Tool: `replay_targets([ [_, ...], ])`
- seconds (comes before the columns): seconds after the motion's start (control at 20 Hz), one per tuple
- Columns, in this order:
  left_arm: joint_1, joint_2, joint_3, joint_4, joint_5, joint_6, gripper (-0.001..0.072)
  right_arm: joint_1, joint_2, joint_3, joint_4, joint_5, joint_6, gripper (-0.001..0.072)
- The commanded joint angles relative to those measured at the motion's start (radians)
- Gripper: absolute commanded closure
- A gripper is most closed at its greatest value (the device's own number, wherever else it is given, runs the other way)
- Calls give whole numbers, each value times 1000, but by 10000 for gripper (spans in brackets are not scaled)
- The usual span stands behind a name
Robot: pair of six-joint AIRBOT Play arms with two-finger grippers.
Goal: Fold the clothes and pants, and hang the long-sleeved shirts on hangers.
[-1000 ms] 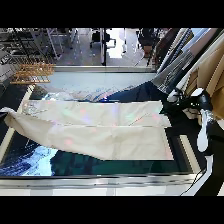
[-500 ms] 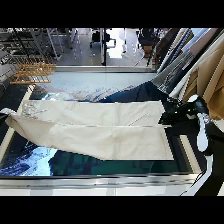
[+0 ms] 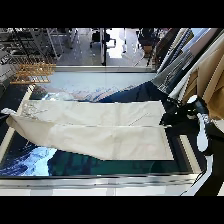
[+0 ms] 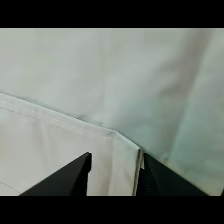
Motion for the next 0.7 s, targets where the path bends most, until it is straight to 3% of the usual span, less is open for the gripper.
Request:
replay_targets([
  [0.0, 1, 0, 0, 0, -1, 0, 699, 5, 0, -1, -5, 27, -1, 466],
  [0.1, 1, 0, 0, 0, -1, 1, 698, 22, 0, -1, 6, 45, -18, 698],
  [0.35, 25, 10, 0, 0, -35, 0, 699, 54, 64, 2, 7, 102, -29, 702],
  [0.65, 89, 105, 7, -35, -78, 3, 700, 21, 441, 3, -126, -57, 9, 704],
])
